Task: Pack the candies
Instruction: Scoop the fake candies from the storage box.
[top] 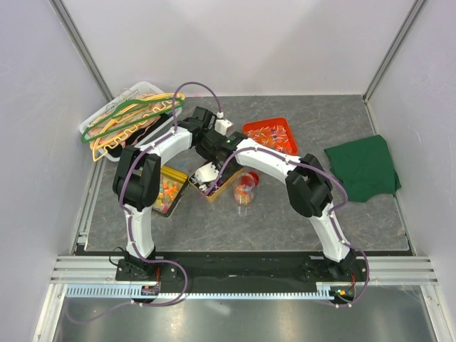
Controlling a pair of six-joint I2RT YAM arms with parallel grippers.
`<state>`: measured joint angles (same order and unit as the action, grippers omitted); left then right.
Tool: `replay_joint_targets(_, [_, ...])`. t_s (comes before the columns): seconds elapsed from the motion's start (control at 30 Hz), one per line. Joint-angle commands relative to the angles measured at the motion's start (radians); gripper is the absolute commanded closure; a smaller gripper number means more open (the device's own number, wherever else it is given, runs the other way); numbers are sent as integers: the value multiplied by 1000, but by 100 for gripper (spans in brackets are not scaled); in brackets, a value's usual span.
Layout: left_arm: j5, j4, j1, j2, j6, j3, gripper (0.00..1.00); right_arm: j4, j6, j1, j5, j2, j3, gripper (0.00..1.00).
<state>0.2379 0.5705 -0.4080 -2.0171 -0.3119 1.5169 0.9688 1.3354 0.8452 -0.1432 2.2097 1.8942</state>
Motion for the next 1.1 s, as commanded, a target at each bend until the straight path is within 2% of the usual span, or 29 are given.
replay_joint_targets(0.0, [35,-29,-3,83,16,3,98,45,-54,-57,137,7,34,100])
replay_joint_targets(0.6, [51,-29,-2,93,14,-20,98,96,-58,-170,402,16,39,100])
replay_joint_targets(1.07, [87,-20,41,44,34,31,98,61,-61,-245,560,-61,-27,100])
